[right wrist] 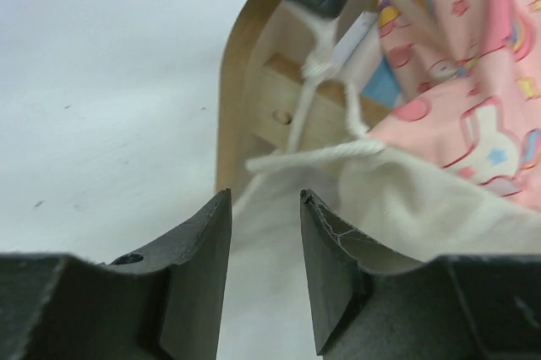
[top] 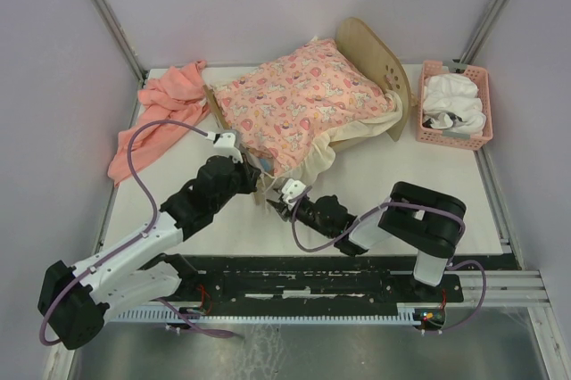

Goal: Set up the pet bed

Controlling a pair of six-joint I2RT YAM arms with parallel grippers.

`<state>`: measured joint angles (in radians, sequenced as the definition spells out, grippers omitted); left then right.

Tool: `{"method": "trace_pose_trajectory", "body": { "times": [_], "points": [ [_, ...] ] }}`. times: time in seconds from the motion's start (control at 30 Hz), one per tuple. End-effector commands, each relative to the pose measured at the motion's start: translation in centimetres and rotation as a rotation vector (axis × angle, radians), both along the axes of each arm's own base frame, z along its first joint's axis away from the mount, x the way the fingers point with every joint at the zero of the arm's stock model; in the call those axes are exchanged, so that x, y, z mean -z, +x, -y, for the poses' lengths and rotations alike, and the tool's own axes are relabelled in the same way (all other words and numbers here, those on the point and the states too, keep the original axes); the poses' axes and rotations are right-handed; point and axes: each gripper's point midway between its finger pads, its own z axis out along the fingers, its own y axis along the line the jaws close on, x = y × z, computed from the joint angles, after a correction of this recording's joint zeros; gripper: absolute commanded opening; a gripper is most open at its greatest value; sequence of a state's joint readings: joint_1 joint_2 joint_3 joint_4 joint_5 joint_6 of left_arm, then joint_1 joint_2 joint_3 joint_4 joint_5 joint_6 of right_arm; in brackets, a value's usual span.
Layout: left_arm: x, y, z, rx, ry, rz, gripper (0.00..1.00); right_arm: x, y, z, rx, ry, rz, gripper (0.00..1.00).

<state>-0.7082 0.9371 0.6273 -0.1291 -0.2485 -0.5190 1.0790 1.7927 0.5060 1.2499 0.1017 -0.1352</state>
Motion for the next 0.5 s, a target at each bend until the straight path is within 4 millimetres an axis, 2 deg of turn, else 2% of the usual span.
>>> {"method": "trace_pose_trajectory", "body": {
  "times": [0.0, 0.3, 0.47],
  "points": [
    [-2.9, 1.0, 0.0, -0.017, -0.043, 0.096, 0.03, 0.8, -1.0, -0.6, 0.053, 0.079, -0.127, 0.47],
    [-2.5, 0.9, 0.0, -0.017, -0.047, 0.086, 0.03, 3.4, 0.5, -0.6, 0.159, 0.096, -0.155, 0.54],
    [-2.3, 0.9, 0.1, -0.014, -0.048, 0.084, 0.03, 4.8, 0.4, -1.5, 0.132, 0.060, -0.164, 0.54]
  ]
}}
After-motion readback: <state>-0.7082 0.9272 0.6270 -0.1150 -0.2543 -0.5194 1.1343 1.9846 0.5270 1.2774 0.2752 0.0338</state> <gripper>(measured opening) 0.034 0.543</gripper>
